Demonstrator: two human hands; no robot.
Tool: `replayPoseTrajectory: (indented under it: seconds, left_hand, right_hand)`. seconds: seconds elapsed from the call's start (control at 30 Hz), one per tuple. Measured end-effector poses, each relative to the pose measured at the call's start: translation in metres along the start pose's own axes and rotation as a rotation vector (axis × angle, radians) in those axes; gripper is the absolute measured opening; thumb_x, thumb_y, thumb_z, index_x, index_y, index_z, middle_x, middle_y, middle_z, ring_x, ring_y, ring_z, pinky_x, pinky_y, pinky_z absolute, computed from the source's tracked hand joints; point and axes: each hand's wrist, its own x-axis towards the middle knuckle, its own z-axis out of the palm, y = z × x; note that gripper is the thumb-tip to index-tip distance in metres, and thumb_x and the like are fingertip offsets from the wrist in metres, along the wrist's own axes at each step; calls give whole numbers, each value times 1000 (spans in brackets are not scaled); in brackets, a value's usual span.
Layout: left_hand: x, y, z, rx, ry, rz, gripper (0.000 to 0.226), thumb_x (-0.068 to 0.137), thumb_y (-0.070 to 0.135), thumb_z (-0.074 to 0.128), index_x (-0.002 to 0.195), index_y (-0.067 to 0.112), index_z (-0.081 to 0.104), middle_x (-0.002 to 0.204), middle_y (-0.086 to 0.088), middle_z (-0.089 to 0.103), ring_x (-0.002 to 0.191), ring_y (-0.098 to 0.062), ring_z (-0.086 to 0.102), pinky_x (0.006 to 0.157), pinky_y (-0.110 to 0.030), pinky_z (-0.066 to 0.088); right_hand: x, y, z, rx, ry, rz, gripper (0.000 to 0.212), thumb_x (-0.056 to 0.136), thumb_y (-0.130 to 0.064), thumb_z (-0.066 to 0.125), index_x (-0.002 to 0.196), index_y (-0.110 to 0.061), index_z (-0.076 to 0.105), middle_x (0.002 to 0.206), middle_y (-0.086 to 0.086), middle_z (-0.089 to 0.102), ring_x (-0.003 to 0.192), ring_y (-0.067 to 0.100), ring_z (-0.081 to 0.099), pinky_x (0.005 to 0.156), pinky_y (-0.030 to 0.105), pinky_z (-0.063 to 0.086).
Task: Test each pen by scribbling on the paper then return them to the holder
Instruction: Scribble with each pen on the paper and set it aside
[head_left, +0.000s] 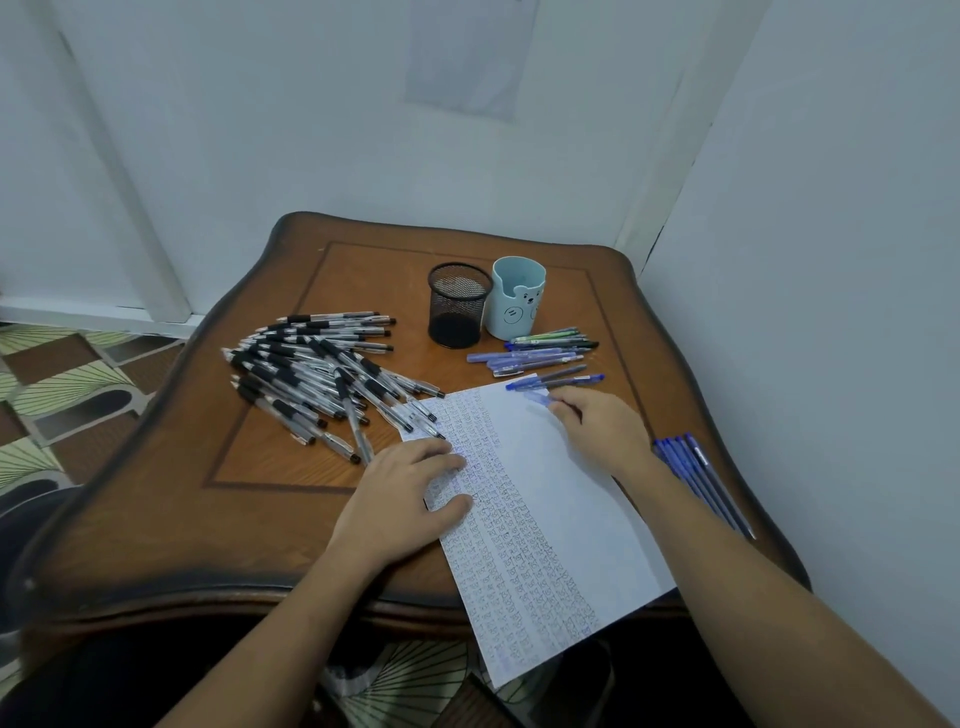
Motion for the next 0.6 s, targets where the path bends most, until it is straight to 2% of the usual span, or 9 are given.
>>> replayPoseTrajectory:
  seconds: [0.1, 0.13, 0.27, 0.37, 0.43, 0.5, 0.57, 0.6]
  left_hand:
    - [0, 0, 0, 2, -4, -2, 62, 78, 68, 41, 123, 31, 65, 130, 14, 55, 123, -5, 46, 105, -29, 28]
    - [0, 0, 0, 2, -6, -6, 62, 78, 68, 41, 123, 32, 64, 130, 15, 54, 123, -5, 46, 105, -29, 28]
    - [-1, -1, 1, 1, -7, -11, 61, 79, 68, 42, 123, 32, 64, 130, 16, 54, 122, -4, 45, 105, -31, 30]
    - [0, -1, 1, 6, -2, -7, 61, 79, 68, 43, 122, 32, 65, 129, 16, 55, 121, -3, 46, 103, -28, 30]
    - [0, -1, 1, 6, 4, -8, 60, 78, 68, 43, 122, 32, 65, 128, 16, 55, 121, -3, 46, 103, -28, 31]
    - [0, 0, 1, 5, 8, -7, 61, 78, 68, 43, 121, 32, 66, 128, 16, 56, 121, -4, 46, 103, -28, 30]
    - [0, 0, 1, 8, 3, -7, 62, 78, 69, 43, 122, 32, 65, 128, 16, 55, 121, -4, 46, 102, -27, 29]
    - [0, 0, 1, 8, -1, -8, 62, 78, 69, 42, 122, 32, 65, 129, 16, 55, 122, -4, 46, 102, -27, 28]
  right_hand:
    - [-16, -2, -4, -93, 11, -4, 53, 96, -65, 33, 107, -30, 70, 102, -4, 73, 93, 22, 63, 73, 33, 50]
    - [-19, -3, -6, -133, 10, 1, 58, 94, -69, 28, 107, -30, 69, 101, -3, 72, 91, 22, 62, 71, 33, 49]
    - [-18, -3, -9, -362, -25, 120, 45, 100, -56, 41, 132, -30, 58, 113, 4, 69, 102, 28, 63, 75, 34, 48]
    - [-17, 3, -7, -449, -4, 156, 41, 99, -52, 46, 129, -23, 51, 111, 7, 69, 100, 29, 65, 73, 34, 47]
    - [-16, 5, -11, -383, 45, 153, 32, 103, -37, 45, 129, -18, 47, 113, 8, 69, 98, 30, 67, 74, 34, 50]
    - [-14, 5, -20, -246, 90, 150, 31, 105, -24, 43, 136, -17, 42, 105, 7, 66, 88, 25, 65, 72, 32, 52]
    - [-12, 1, -29, -84, 114, 167, 31, 105, -18, 44, 136, -20, 43, 92, 4, 58, 74, 17, 58, 62, 23, 47]
    - [-9, -1, -31, 62, 127, 192, 25, 105, -16, 44, 129, -21, 48, 89, 3, 59, 70, 17, 58, 57, 22, 47]
